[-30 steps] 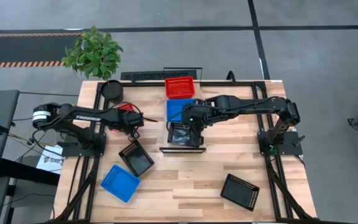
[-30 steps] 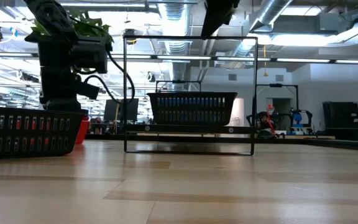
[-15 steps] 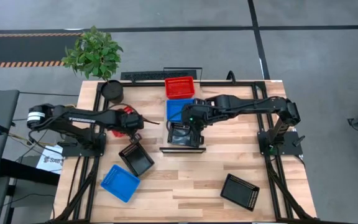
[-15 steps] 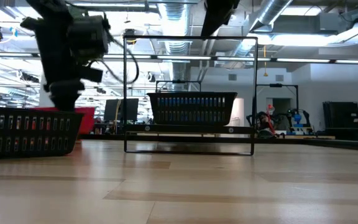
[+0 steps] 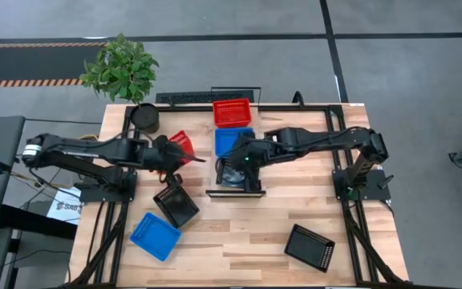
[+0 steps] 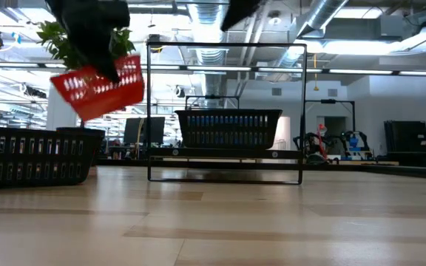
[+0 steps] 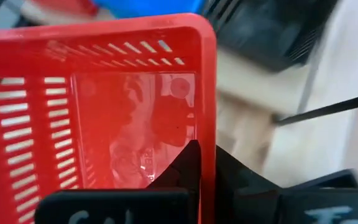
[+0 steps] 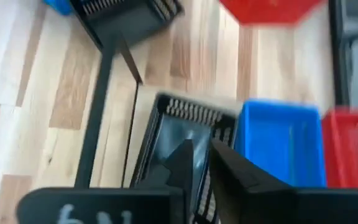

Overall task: Stack baskets on shelf by color
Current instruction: Stack the red bin on the red bin on the shelf

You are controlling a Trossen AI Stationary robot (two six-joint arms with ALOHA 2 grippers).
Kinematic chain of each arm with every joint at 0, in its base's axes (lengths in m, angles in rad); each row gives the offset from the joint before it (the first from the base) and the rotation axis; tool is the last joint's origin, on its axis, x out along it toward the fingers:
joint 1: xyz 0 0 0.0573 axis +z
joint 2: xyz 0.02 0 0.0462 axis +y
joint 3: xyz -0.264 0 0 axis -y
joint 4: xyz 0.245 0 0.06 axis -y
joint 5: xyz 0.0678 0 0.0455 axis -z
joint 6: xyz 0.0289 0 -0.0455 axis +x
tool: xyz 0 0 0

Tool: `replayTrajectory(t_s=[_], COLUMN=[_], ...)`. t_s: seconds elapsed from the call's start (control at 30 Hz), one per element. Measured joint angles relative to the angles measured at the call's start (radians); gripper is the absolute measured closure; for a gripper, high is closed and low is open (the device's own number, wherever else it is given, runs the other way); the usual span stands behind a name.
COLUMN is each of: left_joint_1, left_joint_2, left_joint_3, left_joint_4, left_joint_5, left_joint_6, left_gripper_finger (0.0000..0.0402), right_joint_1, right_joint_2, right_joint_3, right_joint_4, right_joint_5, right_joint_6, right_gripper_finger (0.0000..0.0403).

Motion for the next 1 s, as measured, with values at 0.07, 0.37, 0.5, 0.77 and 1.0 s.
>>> replayTrajectory(t_s=[0.07,0.37,0.5,0.77,1.0], left_joint_1=[-0.019,-0.053,-0.053,-0.052,-0.052], left_joint_2=[-0.013,0.031,0.067,0.067,0.066], left_joint_3=[0.026,0.071,0.071,0.071,0.072], left_joint_4=[0.005,0.015,0.029,0.053,0.091], left_joint_5=[0.003,0.061,0.077,0.139,0.174], left_joint_6=[0.003,0.004,0.008,0.039,0.047], left_gripper_finger=[0.0401,0.0401,0.0401,0.0401,0.0401], right_joint_1=[0.014,0.039,0.028,0.008,0.007], right_joint_2=[0.000,0.044,0.078,0.127,0.126], right_joint_3=[0.000,0.000,0.003,-0.002,0.000], right_joint_4=[0.057,0.407,0.476,0.467,0.523], right_joint_5=[0.000,-0.002,-0.003,-0.070,-0.092], right_joint_6=[-0.066,-0.305,-0.354,-0.399,-0.452], right_gripper_finger=[0.0312,0.0264,0.0250,0.0226,0.0210])
